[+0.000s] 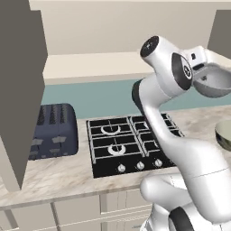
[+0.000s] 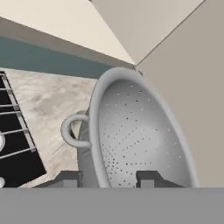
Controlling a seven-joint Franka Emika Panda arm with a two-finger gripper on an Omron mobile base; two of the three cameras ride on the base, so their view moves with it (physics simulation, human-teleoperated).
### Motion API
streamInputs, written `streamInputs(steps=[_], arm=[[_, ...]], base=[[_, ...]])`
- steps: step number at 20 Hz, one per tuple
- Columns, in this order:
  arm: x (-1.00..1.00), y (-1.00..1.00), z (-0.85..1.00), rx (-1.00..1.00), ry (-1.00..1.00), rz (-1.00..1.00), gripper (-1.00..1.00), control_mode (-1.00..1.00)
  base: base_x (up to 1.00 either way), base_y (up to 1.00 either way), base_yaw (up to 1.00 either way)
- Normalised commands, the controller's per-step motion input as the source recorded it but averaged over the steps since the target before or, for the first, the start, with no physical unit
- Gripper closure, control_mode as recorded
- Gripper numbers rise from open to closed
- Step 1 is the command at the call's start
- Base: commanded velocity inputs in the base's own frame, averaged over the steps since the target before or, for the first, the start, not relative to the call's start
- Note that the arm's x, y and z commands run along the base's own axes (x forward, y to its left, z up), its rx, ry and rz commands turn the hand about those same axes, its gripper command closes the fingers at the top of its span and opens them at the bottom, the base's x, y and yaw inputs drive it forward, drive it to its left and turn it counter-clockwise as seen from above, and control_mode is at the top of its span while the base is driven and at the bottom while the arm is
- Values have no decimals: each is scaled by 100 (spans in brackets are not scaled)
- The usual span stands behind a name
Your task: Open the cabinet and setup a tea strainer by placing it in the bowl upright.
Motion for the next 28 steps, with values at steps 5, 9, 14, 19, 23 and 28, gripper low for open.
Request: streamInputs(steps=[5, 9, 14, 19, 23, 28], arm=[[-4, -47, -35, 1, 0, 11, 100, -100], [27, -20, -33, 5, 0, -20, 100, -100], [16, -41, -30, 10, 0, -27, 100, -100], [3, -68, -13, 14, 0, -25, 100, -100], [1, -83, 0, 10, 0, -13, 100, -100], [2, -56, -10, 1, 0, -3, 100, -100]], base=[[0, 0, 0], [0, 0, 0], [0, 0, 0], [0, 0, 0], [0, 0, 0], [0, 0, 0]])
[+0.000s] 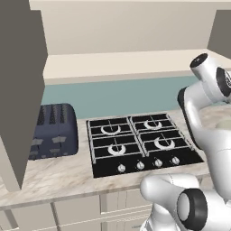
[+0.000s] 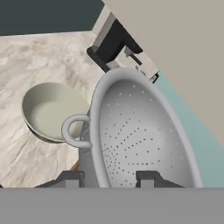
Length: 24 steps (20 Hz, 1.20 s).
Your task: Open the cabinet and setup a tea strainer by placing it in the bowl upright.
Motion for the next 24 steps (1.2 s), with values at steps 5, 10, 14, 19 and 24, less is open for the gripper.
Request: streamInputs(steps=[5, 10, 14, 19, 24], arm=[[3, -17, -37, 2, 0, 0, 100, -100], [0, -23, -31, 5, 0, 0, 100, -100], [6, -25, -41, 0, 0, 0, 100, -100], [28, -12, -42, 0, 0, 0, 100, -100], [31, -11, -40, 0, 0, 1, 100, -100]], base=[[0, 0, 0], [0, 0, 0], [0, 0, 0], [0, 0, 0], [0, 0, 0]])
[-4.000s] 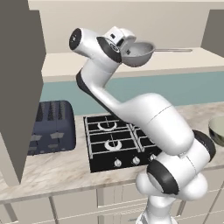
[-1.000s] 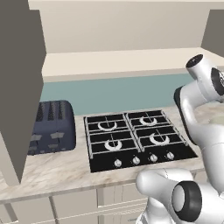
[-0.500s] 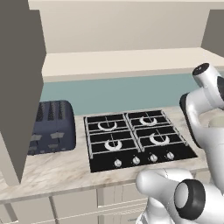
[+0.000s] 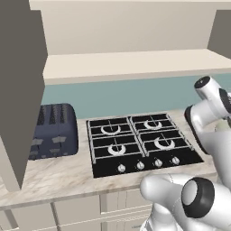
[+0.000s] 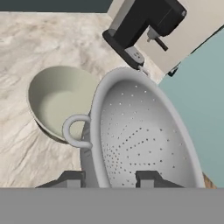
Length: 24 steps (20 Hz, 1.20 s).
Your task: Open the cabinet and setup a tea strainer by placing it in the bowl upright.
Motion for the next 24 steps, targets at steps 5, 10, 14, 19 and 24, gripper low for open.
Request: streamInputs(steps=[5, 10, 14, 19, 24], arm=[[35, -20, -16, 4, 0, 6, 100, -100], [31, -20, -21, 2, 0, 5, 100, -100], [33, -18, -26, 0, 0, 3, 100, -100], [25, -38, -32, -1, 0, 0, 100, -100], [20, -35, -34, -4, 0, -1, 100, -100]], base=[[0, 0, 0], [0, 0, 0], [0, 0, 0], [0, 0, 0], [0, 0, 0]])
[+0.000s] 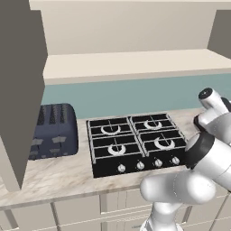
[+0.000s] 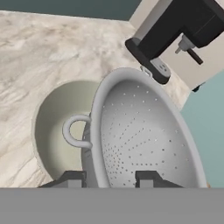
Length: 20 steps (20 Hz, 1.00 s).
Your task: Open the cabinet and setup a tea strainer by placing it in the bowl upright.
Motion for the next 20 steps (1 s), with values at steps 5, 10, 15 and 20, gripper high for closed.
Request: streamInputs(steps=[5, 10, 15, 20], arm=[[12, -10, -14, 0, 0, 0, 100, -100], [2, -3, -1, 3, 2, 0, 100, -100], [9, -11, 0, 8, 9, 0, 100, -100], [11, -4, -8, 4, 7, 0, 100, -100]], base=[[0, 0, 0], [0, 0, 0], [0, 0, 0], [0, 0, 0]])
